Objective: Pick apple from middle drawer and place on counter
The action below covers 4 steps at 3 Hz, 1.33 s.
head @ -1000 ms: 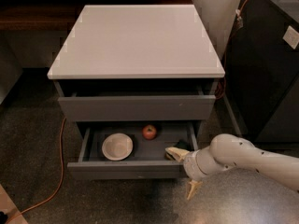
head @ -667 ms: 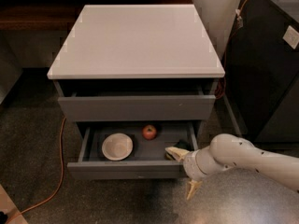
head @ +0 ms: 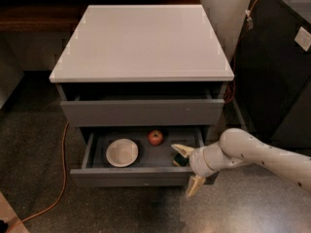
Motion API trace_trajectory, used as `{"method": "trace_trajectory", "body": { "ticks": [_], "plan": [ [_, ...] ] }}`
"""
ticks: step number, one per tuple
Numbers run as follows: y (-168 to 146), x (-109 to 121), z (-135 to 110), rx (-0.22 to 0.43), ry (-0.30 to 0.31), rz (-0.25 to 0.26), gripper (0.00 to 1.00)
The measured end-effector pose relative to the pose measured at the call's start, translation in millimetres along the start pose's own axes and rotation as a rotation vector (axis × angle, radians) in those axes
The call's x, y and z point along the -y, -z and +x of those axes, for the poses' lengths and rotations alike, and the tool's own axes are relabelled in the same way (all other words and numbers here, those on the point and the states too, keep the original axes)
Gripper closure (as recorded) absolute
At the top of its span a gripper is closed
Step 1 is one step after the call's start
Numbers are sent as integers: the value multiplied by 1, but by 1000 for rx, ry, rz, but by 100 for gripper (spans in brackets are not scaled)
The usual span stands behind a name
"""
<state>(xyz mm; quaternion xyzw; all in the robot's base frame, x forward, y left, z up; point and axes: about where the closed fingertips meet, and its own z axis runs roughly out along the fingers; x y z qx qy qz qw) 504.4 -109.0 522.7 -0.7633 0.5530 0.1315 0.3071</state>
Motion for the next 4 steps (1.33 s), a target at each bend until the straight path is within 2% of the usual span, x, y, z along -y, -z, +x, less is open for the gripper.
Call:
{"method": "trace_trajectory", "body": {
  "ticks": [1, 2, 3, 4],
  "plan": [
    [-4, 39, 4, 49, -58, 32, 0],
    [-7, 71, 10, 64, -105, 49, 7],
    [-23, 108, 23, 52, -183, 47, 31],
    [-46, 135, 44, 4, -252, 48, 62]
  ]
}}
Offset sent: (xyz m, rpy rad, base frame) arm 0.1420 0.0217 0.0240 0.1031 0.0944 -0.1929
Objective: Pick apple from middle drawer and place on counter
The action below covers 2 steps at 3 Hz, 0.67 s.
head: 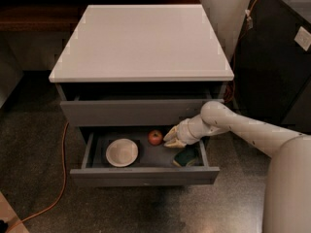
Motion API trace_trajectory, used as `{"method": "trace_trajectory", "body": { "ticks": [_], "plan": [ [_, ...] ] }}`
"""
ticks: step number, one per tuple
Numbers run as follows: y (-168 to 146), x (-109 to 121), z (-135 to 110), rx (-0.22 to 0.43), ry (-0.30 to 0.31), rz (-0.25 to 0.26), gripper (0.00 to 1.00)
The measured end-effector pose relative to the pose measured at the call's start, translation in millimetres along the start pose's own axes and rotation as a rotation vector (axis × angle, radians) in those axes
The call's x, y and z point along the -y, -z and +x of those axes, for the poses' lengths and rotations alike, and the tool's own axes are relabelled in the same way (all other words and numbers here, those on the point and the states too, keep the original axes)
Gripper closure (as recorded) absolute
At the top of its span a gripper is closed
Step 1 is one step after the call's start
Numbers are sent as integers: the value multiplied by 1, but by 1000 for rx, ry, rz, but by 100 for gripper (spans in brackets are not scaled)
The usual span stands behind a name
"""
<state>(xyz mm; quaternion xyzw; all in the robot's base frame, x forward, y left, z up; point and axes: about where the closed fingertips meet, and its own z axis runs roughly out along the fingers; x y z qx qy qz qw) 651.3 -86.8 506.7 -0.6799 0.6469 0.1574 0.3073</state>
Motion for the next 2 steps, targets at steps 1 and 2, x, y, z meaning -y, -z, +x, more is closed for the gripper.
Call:
{"method": "trace_trajectory", "body": {
  "ticks": [1, 2],
  "plan": [
    [-21, 1, 13, -39, -35, 5, 87],
    [-36, -6, 20, -72, -57, 7, 100]
  ]
}}
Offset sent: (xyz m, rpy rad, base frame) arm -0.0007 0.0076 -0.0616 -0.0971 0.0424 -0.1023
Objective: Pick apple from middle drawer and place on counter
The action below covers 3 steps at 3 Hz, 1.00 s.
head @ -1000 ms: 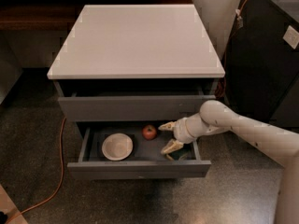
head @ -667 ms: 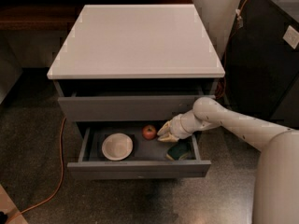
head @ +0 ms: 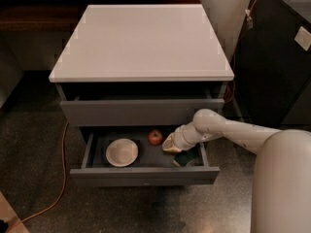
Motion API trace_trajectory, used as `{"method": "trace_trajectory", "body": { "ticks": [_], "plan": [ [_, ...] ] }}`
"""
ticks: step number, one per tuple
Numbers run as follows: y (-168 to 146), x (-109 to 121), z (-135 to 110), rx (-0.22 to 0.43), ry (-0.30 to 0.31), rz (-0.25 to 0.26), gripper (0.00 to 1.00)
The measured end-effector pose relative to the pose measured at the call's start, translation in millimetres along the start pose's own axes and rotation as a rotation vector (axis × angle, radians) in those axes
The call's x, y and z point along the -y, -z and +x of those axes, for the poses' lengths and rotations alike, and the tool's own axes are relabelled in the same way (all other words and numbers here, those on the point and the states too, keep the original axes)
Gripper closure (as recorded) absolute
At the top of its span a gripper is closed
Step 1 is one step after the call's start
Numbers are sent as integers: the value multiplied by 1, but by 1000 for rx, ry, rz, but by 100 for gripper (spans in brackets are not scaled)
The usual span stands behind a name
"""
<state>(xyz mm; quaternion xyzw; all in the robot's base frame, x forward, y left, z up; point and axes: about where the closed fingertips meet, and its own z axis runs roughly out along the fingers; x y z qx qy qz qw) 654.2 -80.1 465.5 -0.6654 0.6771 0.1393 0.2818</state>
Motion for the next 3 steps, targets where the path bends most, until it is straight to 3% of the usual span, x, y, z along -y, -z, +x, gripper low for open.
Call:
{"method": "trace_trajectory", "body": {
  "ticks": [3],
  "plan": [
    [-45, -28, 16, -64, -42, -56, 100]
  ]
}}
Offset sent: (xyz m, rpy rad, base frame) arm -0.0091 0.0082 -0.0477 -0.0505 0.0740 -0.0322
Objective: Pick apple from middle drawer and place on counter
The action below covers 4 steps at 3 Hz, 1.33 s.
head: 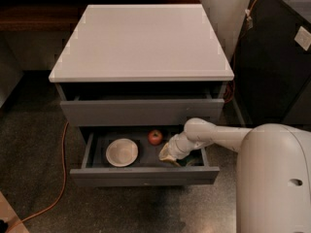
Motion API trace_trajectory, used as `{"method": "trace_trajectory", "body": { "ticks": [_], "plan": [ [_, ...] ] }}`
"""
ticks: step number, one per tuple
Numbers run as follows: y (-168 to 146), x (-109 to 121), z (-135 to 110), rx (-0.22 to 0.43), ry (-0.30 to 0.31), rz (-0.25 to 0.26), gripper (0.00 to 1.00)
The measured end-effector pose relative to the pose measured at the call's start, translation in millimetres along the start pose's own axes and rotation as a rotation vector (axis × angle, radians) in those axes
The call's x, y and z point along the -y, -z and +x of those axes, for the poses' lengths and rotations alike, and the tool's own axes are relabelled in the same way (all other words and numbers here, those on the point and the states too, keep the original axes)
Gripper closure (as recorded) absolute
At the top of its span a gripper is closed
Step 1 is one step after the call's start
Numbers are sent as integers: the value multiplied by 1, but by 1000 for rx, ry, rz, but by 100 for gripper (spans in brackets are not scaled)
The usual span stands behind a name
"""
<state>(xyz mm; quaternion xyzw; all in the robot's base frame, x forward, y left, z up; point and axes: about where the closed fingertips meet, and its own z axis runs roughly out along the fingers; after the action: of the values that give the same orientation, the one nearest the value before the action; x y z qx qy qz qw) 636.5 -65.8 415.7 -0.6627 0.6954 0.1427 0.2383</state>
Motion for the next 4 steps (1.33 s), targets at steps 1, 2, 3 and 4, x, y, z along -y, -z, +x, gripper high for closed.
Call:
{"method": "trace_trajectory", "body": {
  "ticks": [1, 2, 3, 4],
  "plan": [
    [-9, -21, 1, -24, 22, -15, 100],
    [-12, -42, 3, -31, 40, -33, 100],
    [-12, -42, 3, -31, 40, -33, 100],
    [-14, -70, 10, -32, 50, -53, 100]
  ]
}}
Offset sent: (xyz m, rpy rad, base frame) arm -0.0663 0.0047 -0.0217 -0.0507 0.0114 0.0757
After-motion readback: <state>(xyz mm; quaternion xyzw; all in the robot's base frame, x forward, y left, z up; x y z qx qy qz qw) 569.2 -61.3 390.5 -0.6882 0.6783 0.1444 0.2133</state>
